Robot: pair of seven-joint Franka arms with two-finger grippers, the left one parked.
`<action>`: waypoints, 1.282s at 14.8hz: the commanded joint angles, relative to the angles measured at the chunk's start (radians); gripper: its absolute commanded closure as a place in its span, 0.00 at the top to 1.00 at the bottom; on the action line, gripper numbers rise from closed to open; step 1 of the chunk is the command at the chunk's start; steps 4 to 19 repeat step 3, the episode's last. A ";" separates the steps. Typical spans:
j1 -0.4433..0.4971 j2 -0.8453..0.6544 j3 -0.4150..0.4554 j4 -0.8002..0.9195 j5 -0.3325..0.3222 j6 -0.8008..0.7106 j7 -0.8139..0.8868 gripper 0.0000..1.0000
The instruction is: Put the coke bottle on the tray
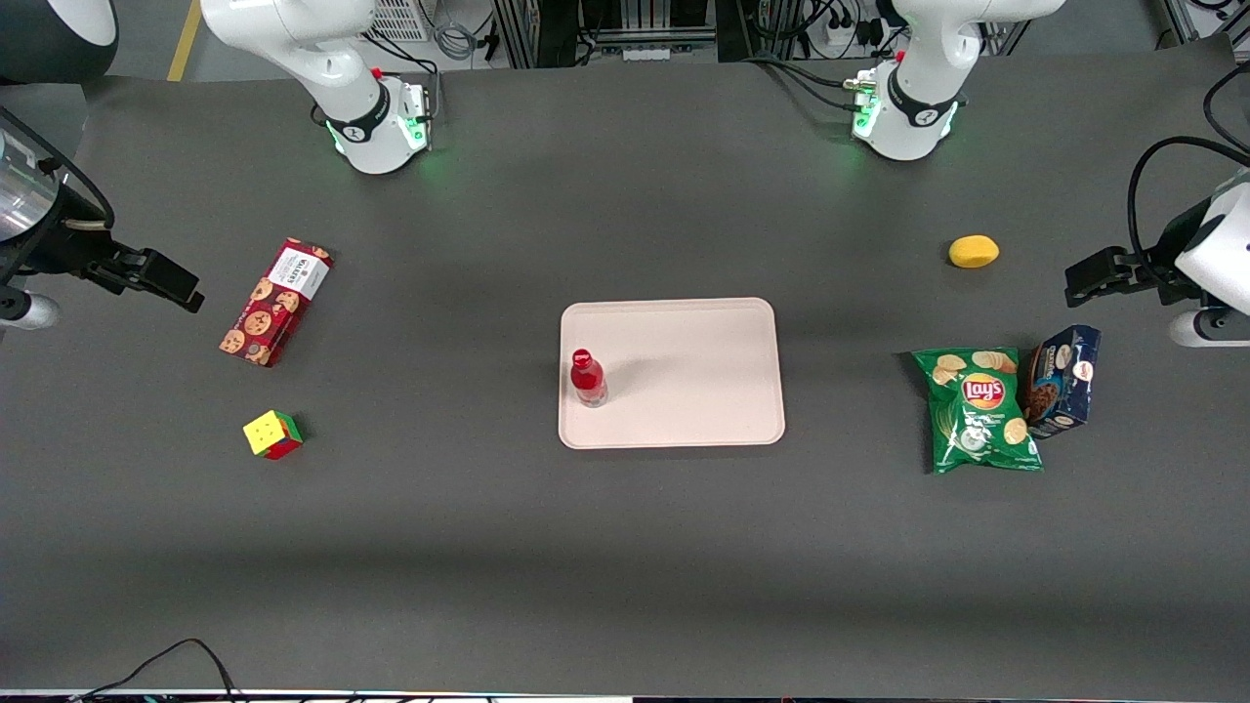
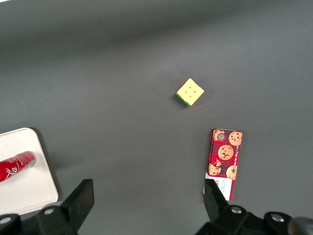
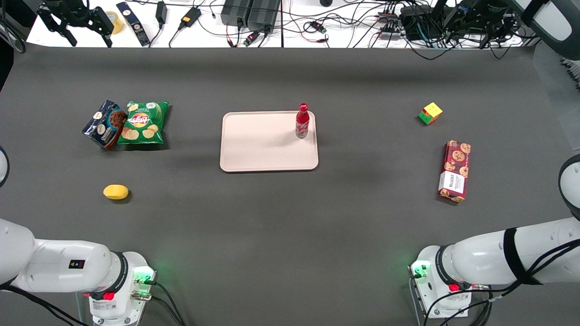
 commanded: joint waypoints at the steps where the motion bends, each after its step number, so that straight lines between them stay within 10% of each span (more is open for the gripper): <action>1: 0.000 0.022 -0.007 0.034 -0.013 -0.003 -0.002 1.00; 19: 0.000 0.025 -0.007 0.034 -0.009 -0.004 -0.004 1.00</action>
